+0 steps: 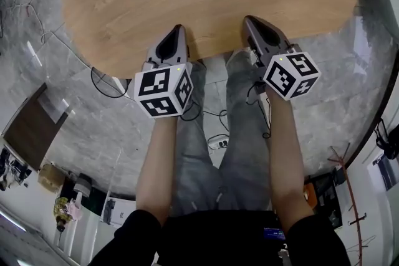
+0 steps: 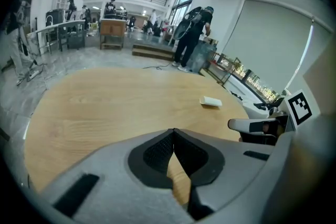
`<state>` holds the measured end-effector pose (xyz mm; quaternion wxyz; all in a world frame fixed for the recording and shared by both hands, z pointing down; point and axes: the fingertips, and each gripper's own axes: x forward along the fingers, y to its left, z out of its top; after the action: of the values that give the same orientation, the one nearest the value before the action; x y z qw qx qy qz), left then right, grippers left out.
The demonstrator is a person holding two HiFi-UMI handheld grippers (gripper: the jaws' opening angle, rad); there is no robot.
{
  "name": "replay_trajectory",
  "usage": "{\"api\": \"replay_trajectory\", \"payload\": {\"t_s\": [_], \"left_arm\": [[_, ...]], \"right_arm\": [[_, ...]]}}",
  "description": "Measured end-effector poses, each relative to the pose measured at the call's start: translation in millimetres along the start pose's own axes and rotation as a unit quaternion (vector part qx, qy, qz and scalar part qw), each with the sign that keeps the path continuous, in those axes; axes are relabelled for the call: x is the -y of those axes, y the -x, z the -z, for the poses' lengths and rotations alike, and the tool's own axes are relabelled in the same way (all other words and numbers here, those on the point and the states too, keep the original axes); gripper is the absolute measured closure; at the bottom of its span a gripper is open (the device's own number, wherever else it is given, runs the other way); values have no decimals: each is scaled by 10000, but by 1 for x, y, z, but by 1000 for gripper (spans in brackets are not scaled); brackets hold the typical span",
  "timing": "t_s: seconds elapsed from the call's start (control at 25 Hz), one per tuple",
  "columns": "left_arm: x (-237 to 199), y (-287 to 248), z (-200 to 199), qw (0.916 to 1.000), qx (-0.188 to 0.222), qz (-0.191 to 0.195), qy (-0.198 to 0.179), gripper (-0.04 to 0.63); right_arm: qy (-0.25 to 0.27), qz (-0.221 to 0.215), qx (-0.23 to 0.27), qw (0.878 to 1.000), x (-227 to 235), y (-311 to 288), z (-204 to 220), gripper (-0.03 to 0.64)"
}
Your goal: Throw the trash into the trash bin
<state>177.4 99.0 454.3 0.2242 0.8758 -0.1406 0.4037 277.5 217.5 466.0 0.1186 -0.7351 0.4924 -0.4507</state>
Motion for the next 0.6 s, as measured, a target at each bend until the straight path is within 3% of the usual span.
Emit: {"api": "replay_trajectory", "payload": {"t_s": [0.28,0.6], "left_arm": [[53,-39,-4,9999,-145,87,-29,589],[92,-74,-16,9997,-226,71,-65,589]], "right_arm": [[-158,205,188,9995,69,22,-34,601],[-97,40,122,9999,121,15,-62,585]]}}
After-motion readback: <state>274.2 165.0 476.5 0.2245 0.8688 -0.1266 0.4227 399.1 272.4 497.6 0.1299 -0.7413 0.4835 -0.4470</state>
